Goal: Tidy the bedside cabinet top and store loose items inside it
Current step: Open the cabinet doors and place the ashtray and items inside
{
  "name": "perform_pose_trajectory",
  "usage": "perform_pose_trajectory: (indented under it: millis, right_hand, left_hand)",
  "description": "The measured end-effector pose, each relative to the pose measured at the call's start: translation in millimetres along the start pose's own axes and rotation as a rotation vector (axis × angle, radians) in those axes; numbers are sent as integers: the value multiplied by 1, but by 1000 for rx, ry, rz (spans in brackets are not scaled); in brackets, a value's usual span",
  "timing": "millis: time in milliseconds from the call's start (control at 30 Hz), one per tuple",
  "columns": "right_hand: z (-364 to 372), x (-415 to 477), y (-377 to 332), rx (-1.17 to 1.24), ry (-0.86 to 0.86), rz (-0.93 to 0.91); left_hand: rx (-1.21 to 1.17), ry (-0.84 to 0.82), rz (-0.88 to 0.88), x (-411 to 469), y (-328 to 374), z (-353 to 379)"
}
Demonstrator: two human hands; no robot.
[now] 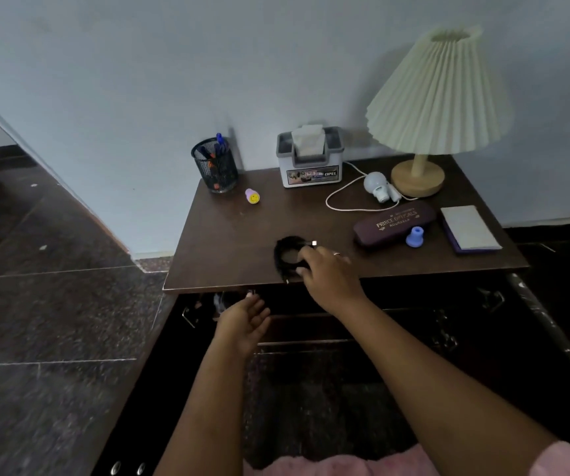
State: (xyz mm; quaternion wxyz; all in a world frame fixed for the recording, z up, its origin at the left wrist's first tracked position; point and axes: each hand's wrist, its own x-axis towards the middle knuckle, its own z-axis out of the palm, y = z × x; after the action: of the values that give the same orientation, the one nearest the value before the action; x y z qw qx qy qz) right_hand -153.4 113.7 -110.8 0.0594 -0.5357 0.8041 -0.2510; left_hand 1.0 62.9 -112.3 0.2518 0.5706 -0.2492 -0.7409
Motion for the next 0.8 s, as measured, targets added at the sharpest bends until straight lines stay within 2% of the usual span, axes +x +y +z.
perform_pose_trajectory:
  millis: [100,167,233,400,600,800]
  right_hand:
    - [-5,-13,-12,271,-107,-112]
    - [-7,-23,-17,324,-209,-169]
    - [-5,-34,-21,346,-297,-152]
    - [15,-50,-28,516,-461,84]
    - [52,-46,-27,736,-425,437]
    - [84,-26,-15,906,-377,686]
  left_hand:
    - [-34,-88,-12,-2,2,-11]
    - [-29,-134,12,-7,3,-17]
    - [26,-146,47,-11,5,-24]
    - [165,-92,47,-12,-4,-40]
    - [124,16,-55,10,-19,-36]
    - [122,223,19,54,-34,-21]
